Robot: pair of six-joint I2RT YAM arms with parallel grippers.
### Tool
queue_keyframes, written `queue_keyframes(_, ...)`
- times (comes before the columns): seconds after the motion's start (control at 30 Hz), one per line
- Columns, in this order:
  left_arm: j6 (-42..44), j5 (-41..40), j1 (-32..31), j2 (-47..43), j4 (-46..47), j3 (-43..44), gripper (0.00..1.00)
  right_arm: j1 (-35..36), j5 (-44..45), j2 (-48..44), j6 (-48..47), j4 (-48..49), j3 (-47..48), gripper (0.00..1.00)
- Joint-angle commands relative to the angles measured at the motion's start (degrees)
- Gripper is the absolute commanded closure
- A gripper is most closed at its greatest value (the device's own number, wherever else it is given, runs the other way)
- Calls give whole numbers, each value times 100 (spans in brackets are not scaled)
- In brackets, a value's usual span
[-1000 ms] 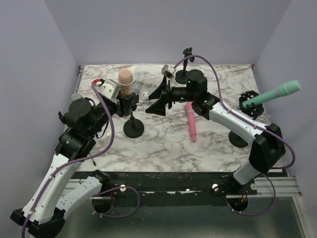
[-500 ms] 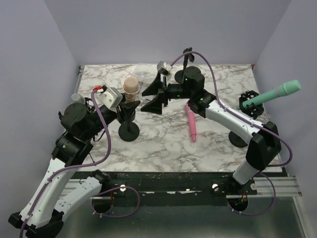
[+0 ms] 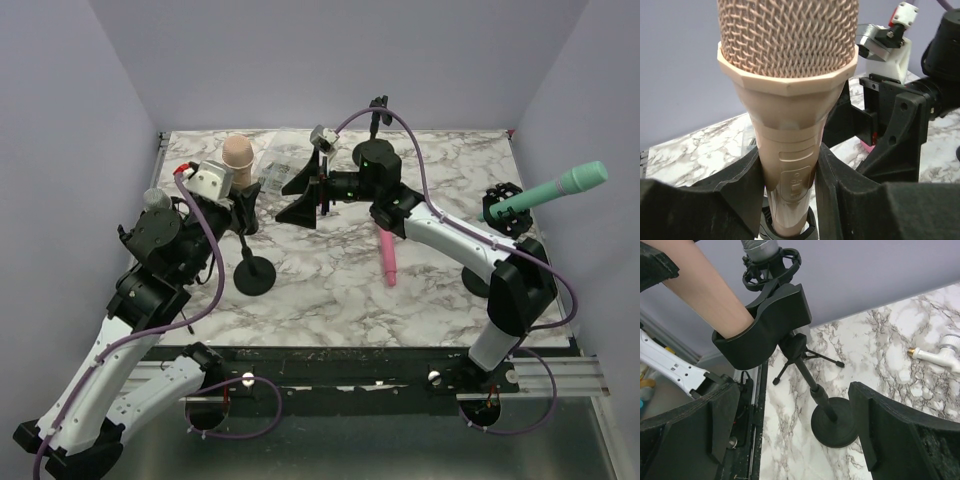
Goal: Remove the microphone from the stand
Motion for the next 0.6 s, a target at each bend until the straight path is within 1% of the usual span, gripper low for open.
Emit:
queue_keyframes(0.0,-329,-1235,-38,106,-245,-1,100,53,354,-201,133,45,-95,0)
queue_keyframes(0.1,-493,-1446,-39,48,-146,-10,100,63,468,-238,55,-154,-61,0)
queue_keyframes(0.23,-509,-1421,-41,93,-215,133,100,64,585,-348,24,-189,-139,0)
queue_keyframes(0.57,-639,-1628,-40,98,-197,63,100,100,627,-585,-22,-293,-258,0)
